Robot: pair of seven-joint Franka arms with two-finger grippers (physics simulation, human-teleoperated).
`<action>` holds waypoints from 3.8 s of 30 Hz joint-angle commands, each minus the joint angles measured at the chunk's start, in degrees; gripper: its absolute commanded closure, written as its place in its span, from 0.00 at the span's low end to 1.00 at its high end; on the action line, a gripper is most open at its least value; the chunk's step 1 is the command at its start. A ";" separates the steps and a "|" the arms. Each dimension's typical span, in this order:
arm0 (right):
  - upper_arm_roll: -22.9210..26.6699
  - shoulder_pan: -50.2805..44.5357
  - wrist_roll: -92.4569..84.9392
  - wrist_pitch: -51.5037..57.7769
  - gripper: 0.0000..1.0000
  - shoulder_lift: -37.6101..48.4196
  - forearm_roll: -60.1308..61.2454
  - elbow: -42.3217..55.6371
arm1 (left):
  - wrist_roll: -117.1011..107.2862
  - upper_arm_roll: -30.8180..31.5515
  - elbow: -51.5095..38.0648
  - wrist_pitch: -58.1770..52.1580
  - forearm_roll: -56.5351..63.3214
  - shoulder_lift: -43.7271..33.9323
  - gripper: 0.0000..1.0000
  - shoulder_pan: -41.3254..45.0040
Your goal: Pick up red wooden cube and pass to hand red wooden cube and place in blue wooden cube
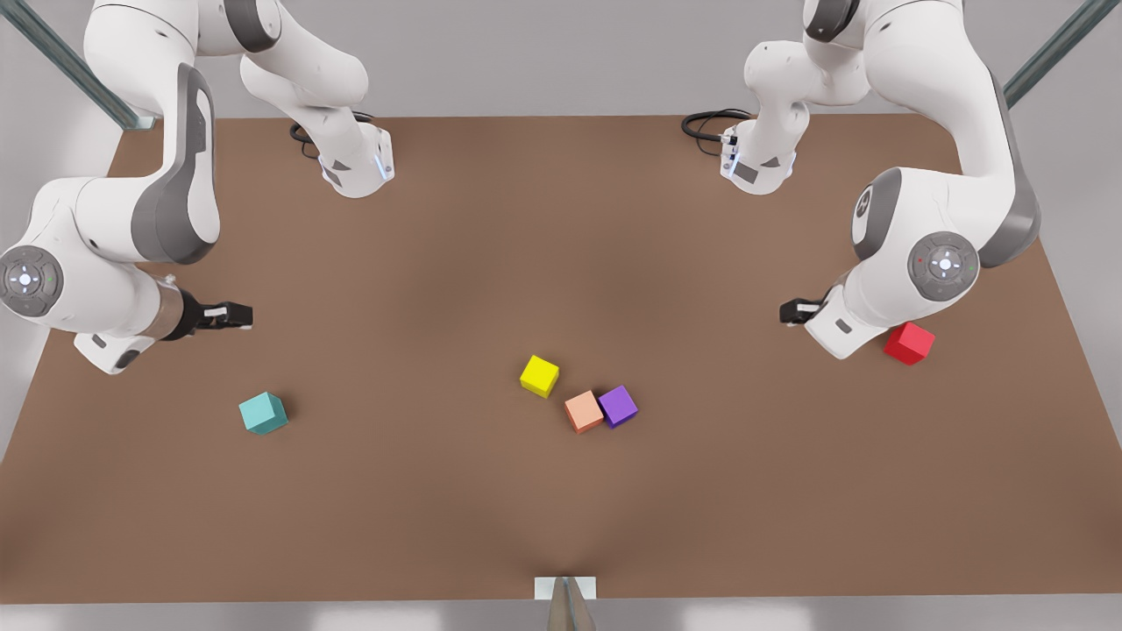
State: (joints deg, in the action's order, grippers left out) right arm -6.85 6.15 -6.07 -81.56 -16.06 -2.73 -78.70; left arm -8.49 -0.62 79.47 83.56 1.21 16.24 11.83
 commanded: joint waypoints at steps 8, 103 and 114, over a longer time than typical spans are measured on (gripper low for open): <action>1.39 0.26 -1.75 -0.71 0.00 0.33 -0.70 0.56 | 54.60 -19.41 14.65 24.45 -5.86 3.80 0.00 -2.69; 17.57 -5.45 -7.99 -1.94 0.00 -1.25 -1.22 8.48 | 50.86 -18.02 26.96 35.54 -7.01 16.46 0.25 -12.97; 17.57 -5.36 -8.16 -1.68 0.00 -1.60 0.71 8.56 | 0.15 28.13 -17.78 24.72 -50.07 40.45 0.25 -10.78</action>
State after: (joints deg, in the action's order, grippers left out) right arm 10.69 0.84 -14.02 -83.43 -17.69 -2.58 -70.20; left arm 29.76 24.85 62.41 103.48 -38.85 55.42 1.12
